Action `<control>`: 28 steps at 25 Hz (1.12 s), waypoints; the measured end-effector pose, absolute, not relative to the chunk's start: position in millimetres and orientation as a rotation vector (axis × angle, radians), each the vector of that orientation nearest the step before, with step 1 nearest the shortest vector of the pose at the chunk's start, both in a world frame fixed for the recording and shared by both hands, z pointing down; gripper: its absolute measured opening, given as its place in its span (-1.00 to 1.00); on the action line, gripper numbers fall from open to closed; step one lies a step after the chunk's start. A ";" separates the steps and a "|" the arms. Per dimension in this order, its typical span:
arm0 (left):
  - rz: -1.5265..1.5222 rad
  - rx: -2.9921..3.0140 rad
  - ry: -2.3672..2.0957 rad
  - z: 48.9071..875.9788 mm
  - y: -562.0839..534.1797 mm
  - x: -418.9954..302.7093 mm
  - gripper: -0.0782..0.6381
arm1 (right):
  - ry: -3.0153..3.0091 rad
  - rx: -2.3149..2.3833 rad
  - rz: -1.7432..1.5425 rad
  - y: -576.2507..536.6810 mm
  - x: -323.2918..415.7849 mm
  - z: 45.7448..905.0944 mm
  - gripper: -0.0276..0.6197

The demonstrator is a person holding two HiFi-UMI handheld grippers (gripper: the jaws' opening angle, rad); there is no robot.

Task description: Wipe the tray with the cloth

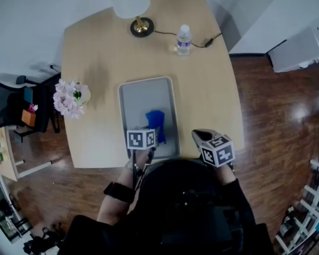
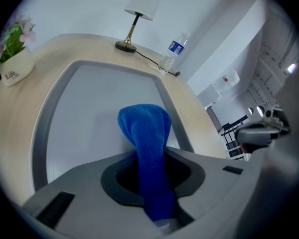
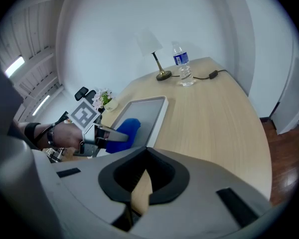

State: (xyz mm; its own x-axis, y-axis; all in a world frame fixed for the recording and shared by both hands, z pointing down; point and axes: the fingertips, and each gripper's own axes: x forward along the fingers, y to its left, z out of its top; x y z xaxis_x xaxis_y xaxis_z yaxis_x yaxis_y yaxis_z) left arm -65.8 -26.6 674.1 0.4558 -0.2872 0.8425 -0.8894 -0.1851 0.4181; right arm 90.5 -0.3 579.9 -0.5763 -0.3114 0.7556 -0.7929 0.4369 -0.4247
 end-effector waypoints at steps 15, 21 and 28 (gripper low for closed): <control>0.773 1.627 -0.931 678.6 80.1 -49.8 -0.51 | -2.110 0.789 1.040 6.6 70.3 588.6 -0.90; 0.736 1.605 -0.928 680.4 81.0 -52.7 -0.51 | -2.131 0.792 1.032 0.5 71.2 586.7 -0.90; 0.700 1.706 -1.015 659.6 -2.8 -50.1 -0.51 | -2.139 0.808 1.035 -4.2 79.3 584.5 -0.90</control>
State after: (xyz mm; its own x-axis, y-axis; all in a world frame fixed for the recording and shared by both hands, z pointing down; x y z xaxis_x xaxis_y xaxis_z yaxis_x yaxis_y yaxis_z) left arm -50.1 -2.8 659.6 0.4824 -0.3035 0.8217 -0.8759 -0.1587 0.4556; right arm 79.3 -4.2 584.5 -0.6195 -0.2521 0.7434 -0.7394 0.5054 -0.4449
